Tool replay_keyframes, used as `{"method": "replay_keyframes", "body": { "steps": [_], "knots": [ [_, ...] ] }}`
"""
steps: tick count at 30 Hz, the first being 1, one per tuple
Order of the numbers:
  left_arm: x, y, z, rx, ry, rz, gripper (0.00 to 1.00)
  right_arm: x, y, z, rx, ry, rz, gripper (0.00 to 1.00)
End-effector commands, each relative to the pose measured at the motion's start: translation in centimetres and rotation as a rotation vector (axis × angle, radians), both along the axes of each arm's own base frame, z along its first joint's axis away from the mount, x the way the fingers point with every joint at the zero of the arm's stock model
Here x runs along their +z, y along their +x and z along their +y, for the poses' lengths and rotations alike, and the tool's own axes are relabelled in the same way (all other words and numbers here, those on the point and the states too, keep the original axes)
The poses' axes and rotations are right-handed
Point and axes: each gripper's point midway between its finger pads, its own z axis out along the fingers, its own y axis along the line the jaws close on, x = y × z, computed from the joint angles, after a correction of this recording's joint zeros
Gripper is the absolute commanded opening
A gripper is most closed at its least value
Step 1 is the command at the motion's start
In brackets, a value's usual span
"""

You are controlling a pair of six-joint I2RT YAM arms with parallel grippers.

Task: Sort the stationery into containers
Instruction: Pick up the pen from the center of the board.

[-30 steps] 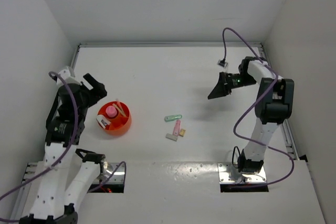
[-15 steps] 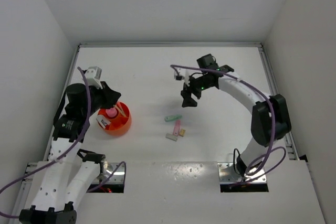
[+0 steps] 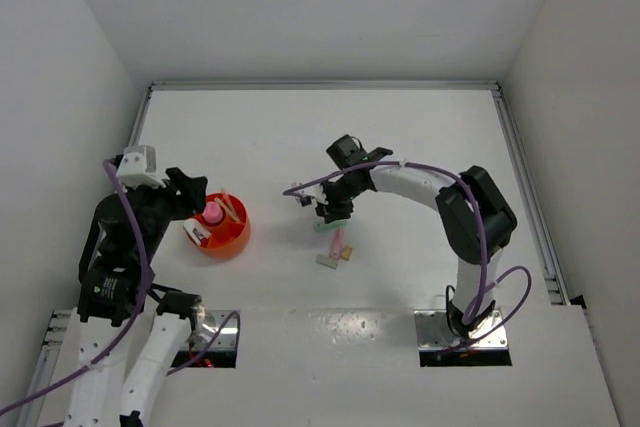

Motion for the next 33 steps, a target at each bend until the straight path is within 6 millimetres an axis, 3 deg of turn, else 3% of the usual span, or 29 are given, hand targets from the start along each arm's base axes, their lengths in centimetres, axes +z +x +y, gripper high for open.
{"method": "replay_keyframes", "body": {
  "steps": [1,7,11,16,20,24,27,31,33],
  "knots": [
    [0.6,-0.2,0.0,0.009,-0.002,-0.018,0.64,-1.3,-0.2,1.2,0.073,-0.012,-0.083,0.36],
    [0.6,-0.5,0.3,0.031,-0.009,-0.029,0.64,-3.3,-1.3,1.9,0.109,-0.067,-0.082,0.36],
    [0.8,-0.6,0.3,0.031,-0.009,-0.038,0.65,-4.8,-1.6,1.8,0.11,-0.112,-0.08,0.42],
    [1.0,-0.8,0.4,0.031,-0.011,-0.047,0.67,-5.4,-1.4,1.7,0.096,-0.137,-0.102,0.56],
    [1.0,-0.8,0.4,0.031,-0.011,-0.047,0.67,-5.3,-0.8,1.7,0.079,-0.14,-0.122,0.57],
    [1.0,-0.8,0.4,0.031,-0.011,-0.047,0.67,-6.5,-1.4,1.2,0.088,-0.198,-0.087,0.52],
    [1.0,-0.8,0.4,0.031,-0.011,-0.047,0.67,-7.6,-2.0,0.3,0.102,-0.255,-0.044,0.42],
    [1.0,-0.8,0.4,0.031,-0.011,-0.047,0.67,-8.0,-2.9,-0.2,0.133,-0.285,0.007,0.24],
    [1.0,-0.8,0.4,0.031,-0.011,-0.047,0.67,-7.9,-3.3,-0.1,0.14,-0.274,0.028,0.04]
  ]
}}
